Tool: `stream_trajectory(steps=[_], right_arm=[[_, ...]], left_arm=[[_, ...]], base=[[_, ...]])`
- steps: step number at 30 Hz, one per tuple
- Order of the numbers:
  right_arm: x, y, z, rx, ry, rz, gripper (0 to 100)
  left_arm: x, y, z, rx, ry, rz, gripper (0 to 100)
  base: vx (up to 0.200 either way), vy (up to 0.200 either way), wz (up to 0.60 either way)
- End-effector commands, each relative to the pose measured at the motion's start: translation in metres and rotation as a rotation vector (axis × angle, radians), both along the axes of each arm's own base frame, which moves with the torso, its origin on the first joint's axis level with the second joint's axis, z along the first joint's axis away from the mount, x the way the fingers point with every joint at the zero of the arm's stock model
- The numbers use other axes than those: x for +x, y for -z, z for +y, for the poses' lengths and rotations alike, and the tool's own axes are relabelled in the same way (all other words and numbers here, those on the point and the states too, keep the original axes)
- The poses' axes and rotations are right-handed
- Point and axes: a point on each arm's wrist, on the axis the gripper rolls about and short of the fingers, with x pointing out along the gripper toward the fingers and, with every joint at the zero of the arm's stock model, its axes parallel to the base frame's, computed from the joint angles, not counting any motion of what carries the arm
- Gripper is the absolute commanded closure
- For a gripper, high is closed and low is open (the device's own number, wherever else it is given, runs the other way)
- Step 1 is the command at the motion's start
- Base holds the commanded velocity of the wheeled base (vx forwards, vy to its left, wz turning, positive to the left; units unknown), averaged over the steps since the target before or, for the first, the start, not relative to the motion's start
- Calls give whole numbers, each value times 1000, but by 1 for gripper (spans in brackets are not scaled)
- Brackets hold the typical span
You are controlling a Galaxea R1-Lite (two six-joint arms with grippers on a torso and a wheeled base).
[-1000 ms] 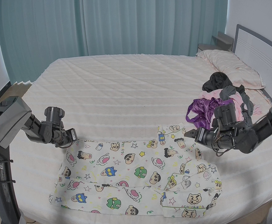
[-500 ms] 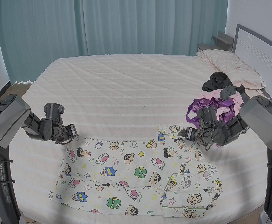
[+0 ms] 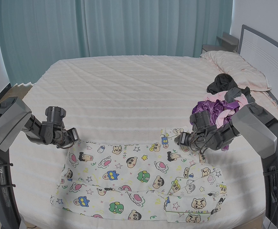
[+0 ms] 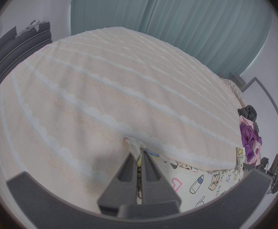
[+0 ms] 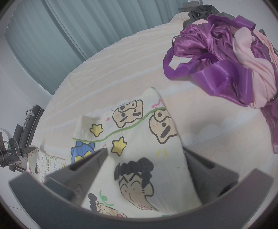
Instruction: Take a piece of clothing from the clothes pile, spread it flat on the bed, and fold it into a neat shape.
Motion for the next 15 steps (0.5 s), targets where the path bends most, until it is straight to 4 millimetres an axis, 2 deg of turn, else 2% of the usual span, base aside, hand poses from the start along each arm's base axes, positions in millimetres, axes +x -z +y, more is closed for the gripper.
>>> stream_trajectory(steps=[1, 10, 15], right_arm=[[3, 10, 1, -3, 0, 13, 100], [6, 2, -10, 13, 37, -10, 100], [3, -16, -13, 88, 79, -48, 100]], left_arm=[[0, 0, 0, 0, -2, 1, 100], [-1, -2, 0, 1, -1, -2, 100], [0, -7, 0, 0, -2, -19, 100]], base=[[0, 0, 0], [0, 0, 0], [0, 0, 0]])
